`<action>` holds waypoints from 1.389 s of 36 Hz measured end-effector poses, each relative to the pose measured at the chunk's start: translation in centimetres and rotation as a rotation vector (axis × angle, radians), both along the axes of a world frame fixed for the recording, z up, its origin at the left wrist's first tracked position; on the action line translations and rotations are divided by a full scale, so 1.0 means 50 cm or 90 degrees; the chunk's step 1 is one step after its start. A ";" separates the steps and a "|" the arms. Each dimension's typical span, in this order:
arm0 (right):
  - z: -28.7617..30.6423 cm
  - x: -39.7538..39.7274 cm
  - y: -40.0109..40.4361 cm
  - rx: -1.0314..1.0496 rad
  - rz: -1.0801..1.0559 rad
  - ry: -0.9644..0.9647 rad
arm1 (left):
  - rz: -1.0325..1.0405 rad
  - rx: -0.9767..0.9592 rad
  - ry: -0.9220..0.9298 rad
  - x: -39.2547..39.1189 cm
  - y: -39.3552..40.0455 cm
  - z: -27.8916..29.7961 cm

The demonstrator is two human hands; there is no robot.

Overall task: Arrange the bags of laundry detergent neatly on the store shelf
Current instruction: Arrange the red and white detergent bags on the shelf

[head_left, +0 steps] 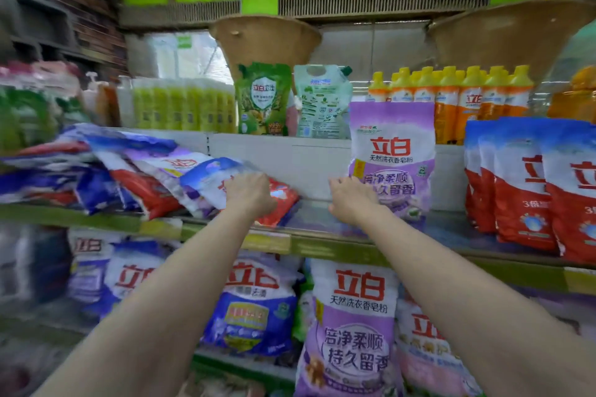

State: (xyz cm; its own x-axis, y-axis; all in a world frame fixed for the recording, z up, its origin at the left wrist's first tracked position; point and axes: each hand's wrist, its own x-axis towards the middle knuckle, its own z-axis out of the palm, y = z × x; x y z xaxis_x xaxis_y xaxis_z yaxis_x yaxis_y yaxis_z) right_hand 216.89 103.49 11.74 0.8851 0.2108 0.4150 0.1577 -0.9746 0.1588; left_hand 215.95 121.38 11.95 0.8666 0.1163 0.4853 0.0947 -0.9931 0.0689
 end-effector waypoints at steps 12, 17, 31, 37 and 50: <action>0.015 -0.026 0.226 0.020 0.184 0.041 | 0.182 -0.018 0.040 -0.118 0.208 0.016; 0.018 -0.026 0.273 0.023 0.232 0.008 | 0.236 -0.013 0.053 -0.146 0.241 0.024; 0.020 0.065 0.255 0.042 0.263 0.058 | 0.186 -0.118 0.101 -0.038 0.188 -0.037; 0.011 0.146 0.211 0.121 0.239 0.109 | 0.191 -0.245 0.085 0.035 0.145 -0.049; -0.034 0.297 0.156 0.303 0.200 0.277 | 0.174 -0.505 -0.119 0.120 0.108 -0.024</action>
